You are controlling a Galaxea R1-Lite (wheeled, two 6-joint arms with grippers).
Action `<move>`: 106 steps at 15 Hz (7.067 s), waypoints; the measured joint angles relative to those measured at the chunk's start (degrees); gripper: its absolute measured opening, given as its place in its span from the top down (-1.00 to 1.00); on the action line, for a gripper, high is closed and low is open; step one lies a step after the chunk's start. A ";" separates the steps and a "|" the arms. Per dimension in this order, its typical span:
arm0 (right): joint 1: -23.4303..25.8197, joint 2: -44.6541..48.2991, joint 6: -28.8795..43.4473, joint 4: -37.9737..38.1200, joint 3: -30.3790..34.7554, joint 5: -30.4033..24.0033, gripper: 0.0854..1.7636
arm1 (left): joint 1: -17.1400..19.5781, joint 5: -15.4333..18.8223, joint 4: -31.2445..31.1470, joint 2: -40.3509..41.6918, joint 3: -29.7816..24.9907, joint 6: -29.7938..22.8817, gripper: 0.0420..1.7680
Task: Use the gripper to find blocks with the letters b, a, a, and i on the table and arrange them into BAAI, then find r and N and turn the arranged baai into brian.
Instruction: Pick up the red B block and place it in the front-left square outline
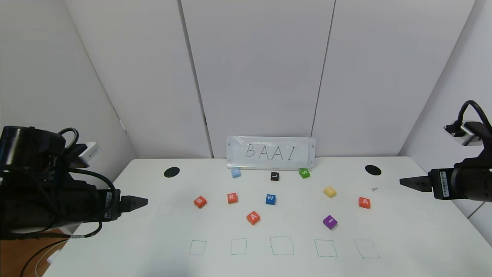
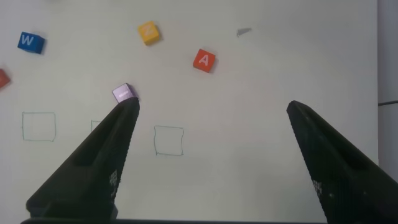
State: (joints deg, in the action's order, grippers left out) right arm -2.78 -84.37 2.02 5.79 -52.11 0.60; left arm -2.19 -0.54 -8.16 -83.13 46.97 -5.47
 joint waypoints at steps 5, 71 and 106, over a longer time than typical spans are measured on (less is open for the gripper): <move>-0.52 0.72 0.05 0.11 0.16 0.00 -0.94 | -4.24 -1.56 -20.47 -2.27 15.07 -14.40 -0.94; -1.85 5.92 0.07 0.00 1.13 -0.91 -0.94 | -14.40 -14.70 -35.88 -60.67 66.23 -57.48 0.48; -2.43 6.06 -0.17 0.09 1.40 -0.84 -0.94 | -19.63 -8.00 -9.76 -31.32 17.38 -16.20 0.48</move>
State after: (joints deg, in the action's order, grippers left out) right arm -5.21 -78.31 1.85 5.88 -50.71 -0.24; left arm -21.82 -8.53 -17.92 -114.45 64.35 -21.67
